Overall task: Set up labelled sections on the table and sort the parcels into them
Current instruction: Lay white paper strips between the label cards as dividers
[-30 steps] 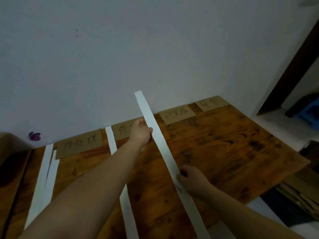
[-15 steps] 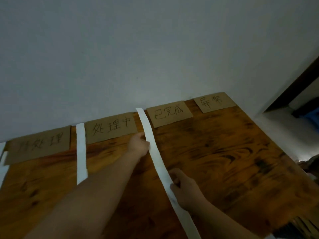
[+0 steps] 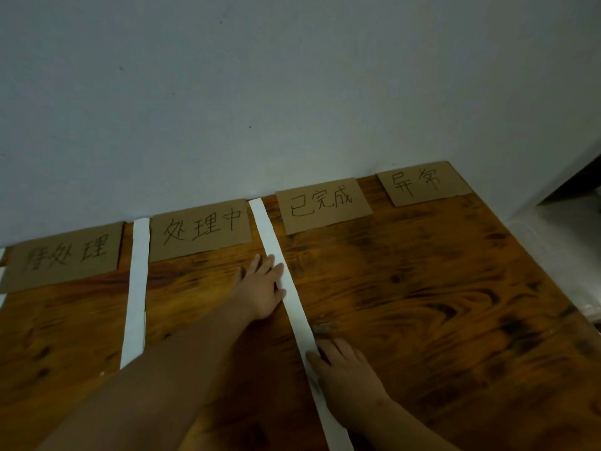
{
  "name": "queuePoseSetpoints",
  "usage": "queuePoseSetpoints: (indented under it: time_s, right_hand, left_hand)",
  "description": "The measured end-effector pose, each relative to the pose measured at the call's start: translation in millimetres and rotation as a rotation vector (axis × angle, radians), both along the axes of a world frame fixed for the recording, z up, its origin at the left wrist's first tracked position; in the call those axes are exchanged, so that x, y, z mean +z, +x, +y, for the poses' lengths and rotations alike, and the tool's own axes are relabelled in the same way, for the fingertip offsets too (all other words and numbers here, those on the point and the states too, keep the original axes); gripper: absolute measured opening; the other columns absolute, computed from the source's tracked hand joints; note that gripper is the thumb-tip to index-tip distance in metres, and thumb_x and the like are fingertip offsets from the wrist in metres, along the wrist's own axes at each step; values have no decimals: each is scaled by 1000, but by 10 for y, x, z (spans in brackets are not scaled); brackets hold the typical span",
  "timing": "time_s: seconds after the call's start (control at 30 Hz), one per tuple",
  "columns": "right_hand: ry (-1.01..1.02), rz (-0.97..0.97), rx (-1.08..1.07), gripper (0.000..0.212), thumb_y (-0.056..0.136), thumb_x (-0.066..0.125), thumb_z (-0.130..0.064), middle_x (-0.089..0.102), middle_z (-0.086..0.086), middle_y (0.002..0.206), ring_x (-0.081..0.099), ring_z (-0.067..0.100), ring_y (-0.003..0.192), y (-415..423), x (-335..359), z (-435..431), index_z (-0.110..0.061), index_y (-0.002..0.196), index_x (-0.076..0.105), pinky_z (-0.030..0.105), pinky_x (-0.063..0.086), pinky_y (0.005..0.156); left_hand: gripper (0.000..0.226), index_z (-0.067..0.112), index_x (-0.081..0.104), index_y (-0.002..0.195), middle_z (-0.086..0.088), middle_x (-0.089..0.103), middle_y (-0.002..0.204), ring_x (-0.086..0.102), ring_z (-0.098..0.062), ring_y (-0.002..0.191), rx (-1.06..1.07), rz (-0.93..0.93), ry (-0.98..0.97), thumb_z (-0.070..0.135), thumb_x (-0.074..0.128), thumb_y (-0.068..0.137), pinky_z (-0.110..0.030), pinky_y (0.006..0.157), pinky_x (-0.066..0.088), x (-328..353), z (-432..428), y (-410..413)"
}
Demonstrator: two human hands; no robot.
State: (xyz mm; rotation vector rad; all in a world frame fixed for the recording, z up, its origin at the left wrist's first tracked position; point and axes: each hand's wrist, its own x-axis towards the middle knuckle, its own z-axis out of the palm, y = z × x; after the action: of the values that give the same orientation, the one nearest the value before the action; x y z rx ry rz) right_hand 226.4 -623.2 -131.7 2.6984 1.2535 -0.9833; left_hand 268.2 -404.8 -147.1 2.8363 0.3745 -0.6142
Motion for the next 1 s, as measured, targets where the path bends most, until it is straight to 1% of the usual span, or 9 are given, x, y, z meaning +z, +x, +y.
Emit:
queuePoseSetpoints:
  time_s: [0.07,0.13,0.27,0.4,0.53,0.7,0.83,0.93,1.0]
  right_hand:
    - [0,-22,-2,59,97,44,-23,10,5,159,5,28,145,7,-11,37,-25,149,17,47,15,116]
    - [0,-33,-13,59,97,44,-24,11,7,158,6,29,145,-6,-12,74,-24,149,17,47,15,116]
    - [88,-65,-61,49,99,37,-28,21,6,154,18,26,141,-41,54,132,-24,147,23,43,22,113]
    - [207,-123,-12,48,100,36,-32,26,3,152,21,23,139,-50,227,267,-22,146,29,38,25,111]
    - [249,-153,104,50,98,40,-31,31,6,145,26,26,136,-137,511,664,-20,146,29,39,28,108]
    - [283,-58,153,54,100,41,-34,25,7,151,21,27,140,-663,875,1339,-20,149,24,41,25,113]
    - [317,49,64,52,98,45,-35,34,9,145,30,29,134,-1341,952,1968,-17,146,33,38,31,110]
    - [328,155,-17,53,98,47,-35,34,9,148,38,28,132,-1901,966,2371,-15,146,35,36,35,108]
    - [308,213,-60,54,98,49,-36,31,7,151,42,25,131,-2258,979,2608,-16,146,35,34,39,105]
  left_hand:
    - [59,29,9,151,2,-5,160,-13,-24,146,2,-3,-9,37,36,99,-51,116,-1,17,28,70]
    - [60,28,9,151,1,-6,160,-14,-25,146,-1,2,-10,34,37,99,-52,116,-1,52,64,109]
    - [69,31,5,151,1,-10,159,-13,-25,146,84,-6,-34,49,41,95,-52,116,0,213,143,38]
    - [72,30,5,151,0,-10,159,-12,-25,146,228,-21,-41,51,43,94,-52,117,3,449,328,-402]
    - [73,29,9,152,-2,-6,160,-9,-25,146,340,-62,-16,53,45,92,-50,117,7,697,708,-1165]
    - [72,29,12,151,-3,-4,160,-7,-28,146,537,-72,34,55,44,92,-49,118,7,959,1276,-2281]
    - [79,31,12,151,-3,3,160,-4,-26,147,591,-86,35,67,36,85,-49,118,9,970,1812,-3297]
    - [73,25,12,152,-6,1,160,-4,-30,146,666,-84,33,53,45,93,-44,118,8,942,2120,-4103]
    - [74,23,13,151,-10,3,160,-3,-31,146,693,-50,31,51,47,92,-44,119,8,898,2305,-4595]
